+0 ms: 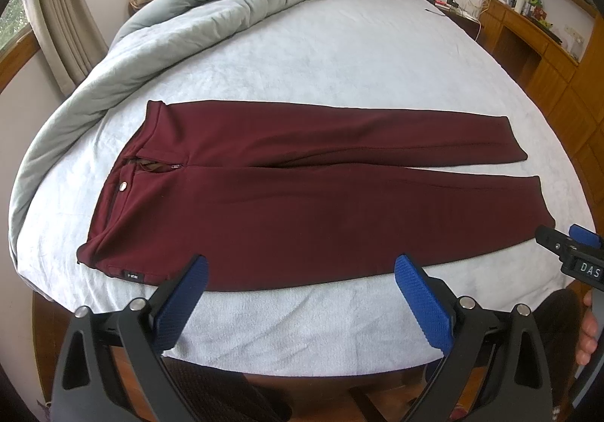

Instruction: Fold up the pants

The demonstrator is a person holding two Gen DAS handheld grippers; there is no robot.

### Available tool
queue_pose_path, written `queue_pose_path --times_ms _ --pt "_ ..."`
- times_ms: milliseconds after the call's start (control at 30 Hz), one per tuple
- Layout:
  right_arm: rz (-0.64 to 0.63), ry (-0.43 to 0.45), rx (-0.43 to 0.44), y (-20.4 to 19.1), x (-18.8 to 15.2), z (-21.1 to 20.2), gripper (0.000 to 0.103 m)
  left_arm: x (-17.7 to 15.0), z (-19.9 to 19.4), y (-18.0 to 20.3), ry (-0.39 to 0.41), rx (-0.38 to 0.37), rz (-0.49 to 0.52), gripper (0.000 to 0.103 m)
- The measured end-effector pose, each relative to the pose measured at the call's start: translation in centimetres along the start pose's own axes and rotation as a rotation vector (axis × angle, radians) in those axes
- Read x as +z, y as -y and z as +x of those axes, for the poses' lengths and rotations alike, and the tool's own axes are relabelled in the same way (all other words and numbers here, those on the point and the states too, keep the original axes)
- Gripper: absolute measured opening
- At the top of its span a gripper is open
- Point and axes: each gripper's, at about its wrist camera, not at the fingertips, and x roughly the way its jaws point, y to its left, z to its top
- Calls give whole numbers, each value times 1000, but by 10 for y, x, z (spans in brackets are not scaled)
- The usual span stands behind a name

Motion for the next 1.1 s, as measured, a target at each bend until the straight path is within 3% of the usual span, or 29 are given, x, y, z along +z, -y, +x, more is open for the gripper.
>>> queue_pose_path --times_ms 1100 --pt "1 -2 2 2 1 0 100 3 -1 3 31 33 18 99"
